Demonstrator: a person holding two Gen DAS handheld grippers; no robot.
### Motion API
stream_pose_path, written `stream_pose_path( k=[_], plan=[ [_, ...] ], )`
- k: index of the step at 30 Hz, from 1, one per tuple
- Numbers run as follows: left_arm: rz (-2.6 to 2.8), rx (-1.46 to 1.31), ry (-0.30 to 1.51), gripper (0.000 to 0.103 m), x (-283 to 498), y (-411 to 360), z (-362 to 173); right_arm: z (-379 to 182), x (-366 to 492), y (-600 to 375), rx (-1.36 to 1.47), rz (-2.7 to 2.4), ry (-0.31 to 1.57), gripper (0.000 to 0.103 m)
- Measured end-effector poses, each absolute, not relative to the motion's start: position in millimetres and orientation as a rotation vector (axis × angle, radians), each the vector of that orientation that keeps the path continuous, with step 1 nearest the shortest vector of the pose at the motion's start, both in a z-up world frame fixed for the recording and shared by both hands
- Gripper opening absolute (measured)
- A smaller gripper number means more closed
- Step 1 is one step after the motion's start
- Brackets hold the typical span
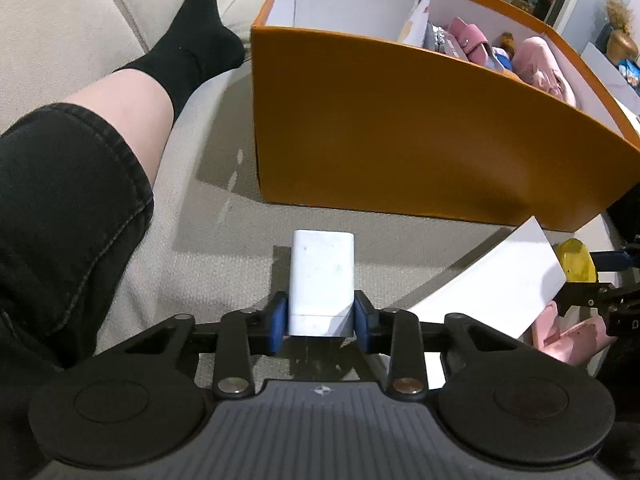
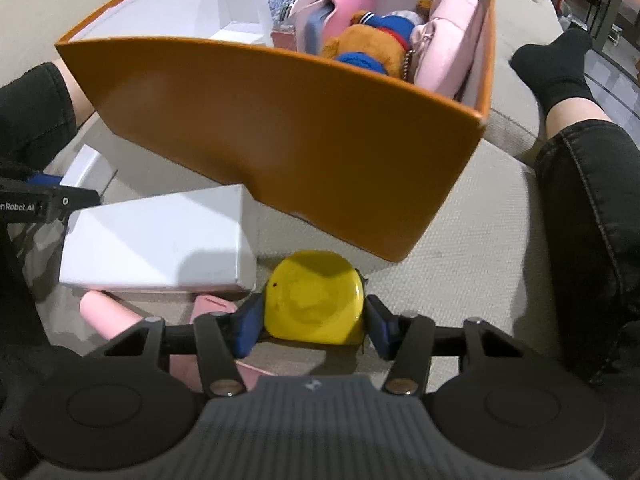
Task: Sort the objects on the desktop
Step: 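Grasp the yellow tape measure with the right gripper while the left lifts the plug, then carry the tape measure with the right gripper into the orange box and release it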
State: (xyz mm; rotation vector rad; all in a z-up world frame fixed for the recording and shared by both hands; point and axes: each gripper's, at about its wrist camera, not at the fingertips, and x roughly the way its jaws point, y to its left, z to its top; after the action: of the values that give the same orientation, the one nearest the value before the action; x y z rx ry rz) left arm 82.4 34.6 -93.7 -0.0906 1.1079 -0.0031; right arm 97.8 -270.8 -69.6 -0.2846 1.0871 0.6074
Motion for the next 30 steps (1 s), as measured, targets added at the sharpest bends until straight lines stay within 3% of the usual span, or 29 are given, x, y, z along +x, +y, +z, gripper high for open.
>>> stream_pose_path(
  k=[8, 23, 30],
  plan=[
    [-0.048, -0.156, 1.055, 0.037, 76.0, 41.5, -64.2, -39.6, 92.4, -276.0, -0.349, 0.682, 1.034, 0.056],
    [-0.208, -0.138, 0.873, 0.037, 82.8, 37.3, 35.5, 84.6, 87.6, -247.5, -0.436, 0.983, 0.757, 0.056],
    [-0.205, -0.106, 0.829, 0.037, 130.7, 40.6, 47.8, 71.0, 145.6, -191.2, -0.470, 0.981, 0.749, 0.056]
  ],
)
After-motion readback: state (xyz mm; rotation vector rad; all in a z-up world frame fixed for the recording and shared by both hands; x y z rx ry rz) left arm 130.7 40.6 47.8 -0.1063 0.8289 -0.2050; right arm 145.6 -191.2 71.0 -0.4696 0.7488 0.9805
